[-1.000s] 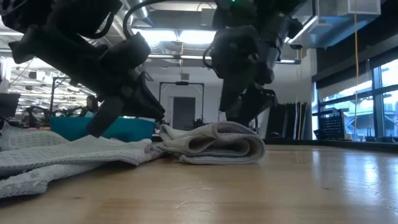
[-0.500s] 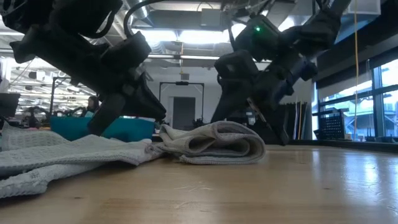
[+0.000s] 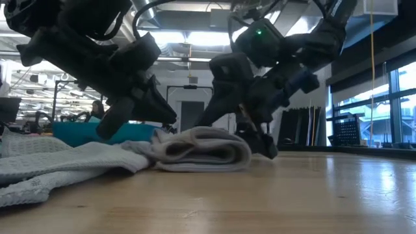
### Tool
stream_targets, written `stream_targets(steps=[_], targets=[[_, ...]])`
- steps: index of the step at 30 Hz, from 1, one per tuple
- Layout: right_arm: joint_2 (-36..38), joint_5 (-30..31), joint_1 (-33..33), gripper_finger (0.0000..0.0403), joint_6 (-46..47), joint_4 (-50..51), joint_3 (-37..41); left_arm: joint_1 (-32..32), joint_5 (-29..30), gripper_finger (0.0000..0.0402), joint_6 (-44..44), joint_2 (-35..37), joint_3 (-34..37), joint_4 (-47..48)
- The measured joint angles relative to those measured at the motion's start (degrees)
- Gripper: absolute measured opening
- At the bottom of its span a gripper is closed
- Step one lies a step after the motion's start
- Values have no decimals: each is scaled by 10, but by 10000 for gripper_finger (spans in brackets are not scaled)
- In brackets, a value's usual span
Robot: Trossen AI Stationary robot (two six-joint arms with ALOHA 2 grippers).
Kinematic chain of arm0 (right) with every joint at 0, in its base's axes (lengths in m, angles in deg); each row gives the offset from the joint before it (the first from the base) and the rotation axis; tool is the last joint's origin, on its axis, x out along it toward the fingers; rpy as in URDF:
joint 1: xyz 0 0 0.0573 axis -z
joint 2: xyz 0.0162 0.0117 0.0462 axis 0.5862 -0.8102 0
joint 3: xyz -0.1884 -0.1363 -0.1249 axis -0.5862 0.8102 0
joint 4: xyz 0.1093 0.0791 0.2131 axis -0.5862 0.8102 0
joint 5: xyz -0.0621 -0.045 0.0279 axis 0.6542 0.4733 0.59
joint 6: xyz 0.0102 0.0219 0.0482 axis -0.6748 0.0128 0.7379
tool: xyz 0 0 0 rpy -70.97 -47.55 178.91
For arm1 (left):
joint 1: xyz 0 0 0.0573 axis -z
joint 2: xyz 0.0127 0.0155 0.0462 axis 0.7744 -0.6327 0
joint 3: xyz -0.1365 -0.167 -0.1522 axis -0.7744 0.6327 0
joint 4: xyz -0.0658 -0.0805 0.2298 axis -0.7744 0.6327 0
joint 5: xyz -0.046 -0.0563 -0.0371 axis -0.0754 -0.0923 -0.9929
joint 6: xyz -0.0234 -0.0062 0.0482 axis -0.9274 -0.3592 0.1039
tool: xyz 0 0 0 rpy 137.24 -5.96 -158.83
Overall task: Fold microfiber towels
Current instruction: Put the right gray towel into the blue bin
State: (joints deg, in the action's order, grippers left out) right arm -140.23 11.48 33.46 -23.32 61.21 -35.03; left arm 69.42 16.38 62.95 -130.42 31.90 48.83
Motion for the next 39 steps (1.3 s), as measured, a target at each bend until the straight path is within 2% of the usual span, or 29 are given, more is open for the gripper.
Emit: stream_targets(steps=[4,9,19,23,29,31,34,39], targets=[[-10,2,0,308,-16,-2,-9,0,0,44,-1,0,0,0],[-21,34,-1,260,-23,-3,-10,0,0,44,-1,0,0,-6],[-33,85,-3,103,-81,-33,-10,0,-2,44,2,0,0,-20],[-35,92,-4,24,-134,-33,-15,4,46,44,20,0,0,-8],[-40,76,17,18,-221,8,-62,48,227,44,48,59,1,61],[-40,64,31,17,-267,52,-98,65,256,44,42,103,1,85],[-40,41,49,17,-355,157,-171,85,249,44,-4,178,1,126],[-39,54,58,17,-534,351,-318,97,149,44,-110,278,0,196]])
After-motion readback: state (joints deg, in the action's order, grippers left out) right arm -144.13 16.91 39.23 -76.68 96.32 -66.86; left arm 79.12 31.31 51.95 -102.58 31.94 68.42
